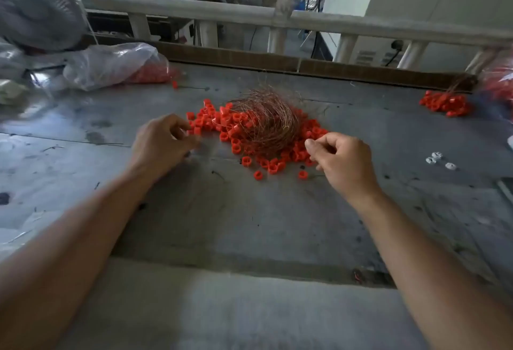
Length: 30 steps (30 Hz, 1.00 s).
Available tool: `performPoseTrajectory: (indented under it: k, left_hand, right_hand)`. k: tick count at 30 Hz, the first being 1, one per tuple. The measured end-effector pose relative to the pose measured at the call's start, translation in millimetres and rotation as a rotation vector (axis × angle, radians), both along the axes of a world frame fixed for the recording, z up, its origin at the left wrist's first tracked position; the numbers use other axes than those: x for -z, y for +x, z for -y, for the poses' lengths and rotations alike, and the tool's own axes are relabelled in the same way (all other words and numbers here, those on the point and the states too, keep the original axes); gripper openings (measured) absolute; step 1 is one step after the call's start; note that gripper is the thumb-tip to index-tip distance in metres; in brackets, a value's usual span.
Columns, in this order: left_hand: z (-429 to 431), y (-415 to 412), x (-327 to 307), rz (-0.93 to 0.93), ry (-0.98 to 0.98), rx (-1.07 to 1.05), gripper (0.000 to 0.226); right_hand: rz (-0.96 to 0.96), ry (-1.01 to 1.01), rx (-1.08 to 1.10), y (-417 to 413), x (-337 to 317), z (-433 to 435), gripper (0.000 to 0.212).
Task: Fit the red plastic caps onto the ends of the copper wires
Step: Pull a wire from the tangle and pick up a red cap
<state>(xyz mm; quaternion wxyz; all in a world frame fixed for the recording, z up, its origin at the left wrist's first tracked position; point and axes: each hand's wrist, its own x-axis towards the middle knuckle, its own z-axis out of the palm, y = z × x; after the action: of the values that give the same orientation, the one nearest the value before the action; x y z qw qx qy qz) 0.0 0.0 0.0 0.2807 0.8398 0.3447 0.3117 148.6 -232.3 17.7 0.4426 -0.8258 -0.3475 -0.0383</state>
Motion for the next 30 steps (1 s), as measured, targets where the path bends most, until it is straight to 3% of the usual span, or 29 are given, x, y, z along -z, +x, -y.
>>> performPoseTrajectory:
  k: [4, 19, 22, 25, 28, 30]
  left_hand:
    - [-1.6, 2.2, 5.3, -0.145, 0.100, 0.078, 0.021]
    - [0.3, 0.9, 0.8, -0.137, 0.127, 0.094, 0.011]
    - [7.2, 0.7, -8.0, 0.086, -0.167, 0.099, 0.014]
    - [23.0, -5.7, -26.1, 0.359, -0.654, 0.365, 0.016]
    - [43.4, -15.1, -34.3, 0.383, -0.891, 0.707, 0.033]
    - [57.1, -17.6, -31.1, 0.315, -0.912, 0.828, 0.041]
  right_hand:
    - [0.009, -0.015, -0.012, 3.3, 2.7, -2.7, 0.028]
    - [0.057, -0.057, 0.007, 3.8, 1.9, -2.6, 0.028]
    - [0.065, -0.068, -0.004, 1.2, 1.3, -2.9, 0.030]
    - [0.074, -0.103, -0.018, -0.5, 1.7, -3.5, 0.027]
    - [0.072, -0.123, -0.016, -1.6, 1.8, -1.6, 0.022]
    - [0.090, -0.111, -0.038, -4.6, 1.9, -2.5, 0.017]
